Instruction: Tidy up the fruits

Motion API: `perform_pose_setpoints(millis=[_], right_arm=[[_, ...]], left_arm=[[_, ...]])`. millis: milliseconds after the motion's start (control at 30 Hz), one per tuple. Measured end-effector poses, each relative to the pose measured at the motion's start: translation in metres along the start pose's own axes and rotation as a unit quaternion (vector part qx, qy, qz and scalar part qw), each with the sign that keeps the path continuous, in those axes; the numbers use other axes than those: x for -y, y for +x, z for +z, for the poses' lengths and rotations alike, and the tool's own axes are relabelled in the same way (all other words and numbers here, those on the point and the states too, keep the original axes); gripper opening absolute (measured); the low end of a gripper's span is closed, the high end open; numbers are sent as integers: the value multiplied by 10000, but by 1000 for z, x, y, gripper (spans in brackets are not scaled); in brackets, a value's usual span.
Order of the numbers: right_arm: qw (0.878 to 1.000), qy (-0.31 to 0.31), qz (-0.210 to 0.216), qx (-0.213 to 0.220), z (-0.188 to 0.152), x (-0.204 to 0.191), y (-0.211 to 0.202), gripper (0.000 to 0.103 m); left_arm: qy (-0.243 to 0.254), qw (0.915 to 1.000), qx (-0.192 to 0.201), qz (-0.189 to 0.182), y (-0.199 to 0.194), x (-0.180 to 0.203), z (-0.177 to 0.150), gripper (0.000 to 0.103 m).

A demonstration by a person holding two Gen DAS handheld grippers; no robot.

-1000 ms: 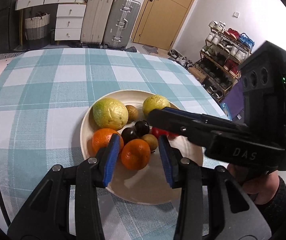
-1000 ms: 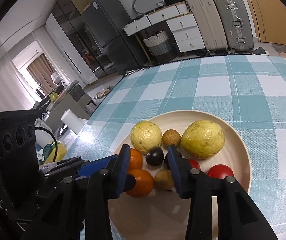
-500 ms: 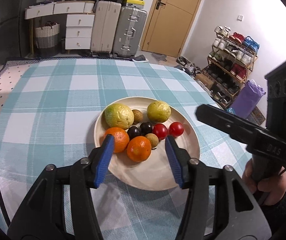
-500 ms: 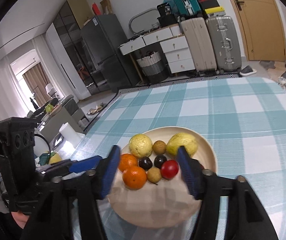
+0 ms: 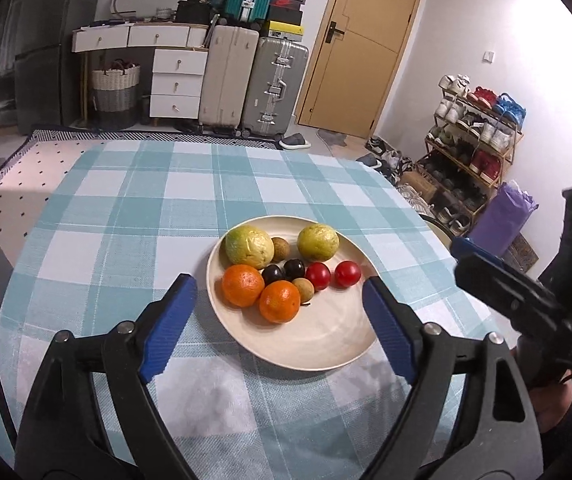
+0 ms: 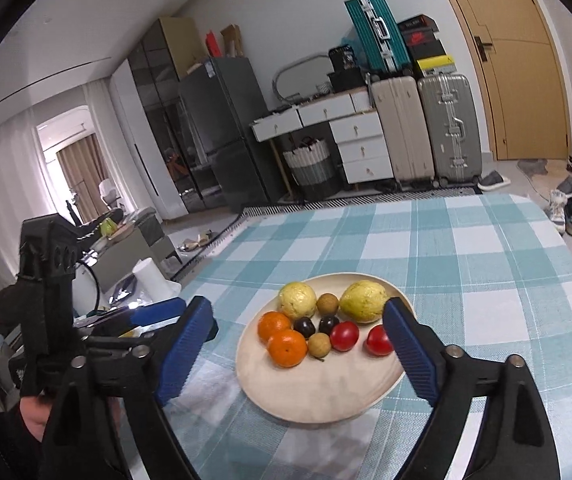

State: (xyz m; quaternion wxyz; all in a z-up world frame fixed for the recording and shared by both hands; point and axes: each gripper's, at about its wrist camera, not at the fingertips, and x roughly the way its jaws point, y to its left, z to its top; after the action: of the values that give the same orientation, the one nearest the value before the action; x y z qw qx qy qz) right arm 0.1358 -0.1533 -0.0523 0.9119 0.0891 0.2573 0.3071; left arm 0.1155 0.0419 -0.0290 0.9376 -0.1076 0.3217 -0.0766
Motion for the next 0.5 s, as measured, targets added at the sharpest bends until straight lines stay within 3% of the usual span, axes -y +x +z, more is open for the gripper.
perform_pose_setpoints(millis=[100,167,233,500], right_arm=[[10000,-22,-4,62,-4,-3,-10,93],[9999,-32,-68,149,-7,-4,-17,97],[9995,-36,-153,274,-9,-5,-24,102],[9955,-158,-427,836,-14,-13,-50,103]], left_arm=[[-12,9996,143,246,-10,0,1,90],[-11,9990,293,333,-18,1,1,101],[56,9977,526,428,-29,4,0,102],[428,9896,1136,770,-64,28,-6,102]])
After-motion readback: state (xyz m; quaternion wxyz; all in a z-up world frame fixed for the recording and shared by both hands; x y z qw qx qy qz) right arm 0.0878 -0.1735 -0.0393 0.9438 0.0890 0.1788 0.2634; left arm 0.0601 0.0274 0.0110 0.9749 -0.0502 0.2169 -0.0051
